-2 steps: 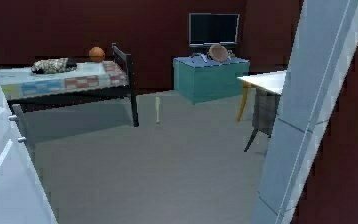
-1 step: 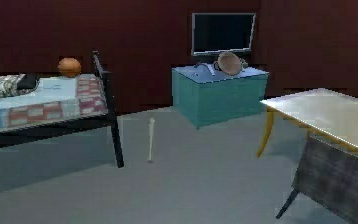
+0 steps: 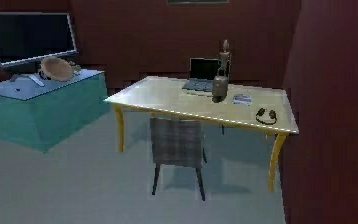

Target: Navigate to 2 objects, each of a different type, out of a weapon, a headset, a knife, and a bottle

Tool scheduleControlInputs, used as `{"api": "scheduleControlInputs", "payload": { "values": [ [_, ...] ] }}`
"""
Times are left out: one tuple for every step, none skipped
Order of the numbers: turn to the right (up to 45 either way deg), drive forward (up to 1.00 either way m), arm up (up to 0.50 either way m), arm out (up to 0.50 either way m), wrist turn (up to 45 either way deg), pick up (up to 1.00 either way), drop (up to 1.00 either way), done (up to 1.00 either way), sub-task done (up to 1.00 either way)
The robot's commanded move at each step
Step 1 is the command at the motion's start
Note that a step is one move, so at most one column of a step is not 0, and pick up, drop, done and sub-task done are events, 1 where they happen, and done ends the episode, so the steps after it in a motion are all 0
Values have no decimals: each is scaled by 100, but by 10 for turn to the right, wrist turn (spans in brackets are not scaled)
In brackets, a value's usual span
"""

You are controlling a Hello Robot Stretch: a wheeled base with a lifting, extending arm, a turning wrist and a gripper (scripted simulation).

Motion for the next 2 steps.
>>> {"api": "scheduleControlInputs", "payload": {
  "values": [
    [150,0,0,0,0,0,0,0,0],
    [0,35,0,0,0,0,0,0,0]
  ]
}}
